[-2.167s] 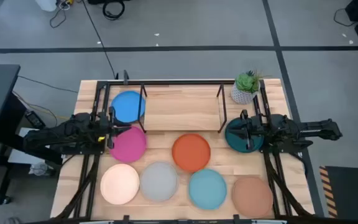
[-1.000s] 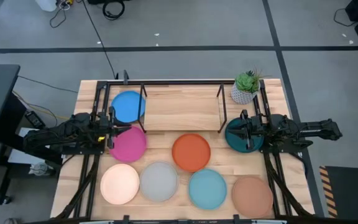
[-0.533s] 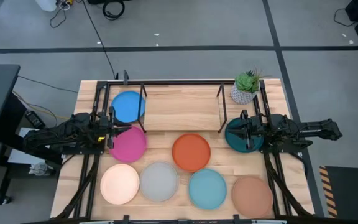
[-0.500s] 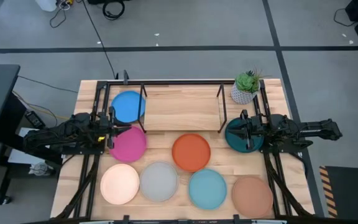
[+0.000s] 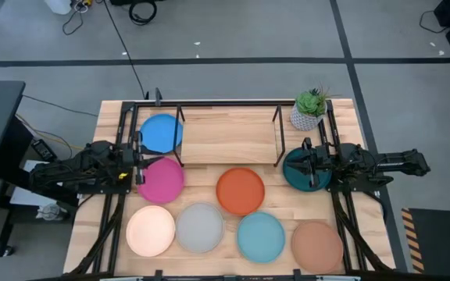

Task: Place and stack plates onto a shelf
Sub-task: Put the orange plate on the shelf

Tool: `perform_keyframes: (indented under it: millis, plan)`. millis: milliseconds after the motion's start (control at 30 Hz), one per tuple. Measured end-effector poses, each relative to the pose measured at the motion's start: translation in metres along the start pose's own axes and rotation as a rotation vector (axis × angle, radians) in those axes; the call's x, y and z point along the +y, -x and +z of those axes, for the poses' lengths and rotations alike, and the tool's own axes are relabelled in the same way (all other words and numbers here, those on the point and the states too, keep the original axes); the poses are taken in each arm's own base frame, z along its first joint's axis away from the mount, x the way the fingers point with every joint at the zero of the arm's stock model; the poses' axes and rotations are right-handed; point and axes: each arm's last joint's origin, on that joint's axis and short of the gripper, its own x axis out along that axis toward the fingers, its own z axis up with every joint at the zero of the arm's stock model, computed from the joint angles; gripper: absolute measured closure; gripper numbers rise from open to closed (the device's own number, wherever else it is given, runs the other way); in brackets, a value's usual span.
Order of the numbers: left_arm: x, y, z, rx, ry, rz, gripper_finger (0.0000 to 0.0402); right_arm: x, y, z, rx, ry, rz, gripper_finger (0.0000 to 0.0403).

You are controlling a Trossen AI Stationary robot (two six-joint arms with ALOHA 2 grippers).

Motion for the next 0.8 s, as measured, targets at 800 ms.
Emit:
perform_keyframes:
  millis: [800]
  plan:
    - [0.003,0.001,0.010,-0.116,0.500,0.024,0.0349,0.003,0.003,0.023,-0.243,-0.174,0.050,0.0338]
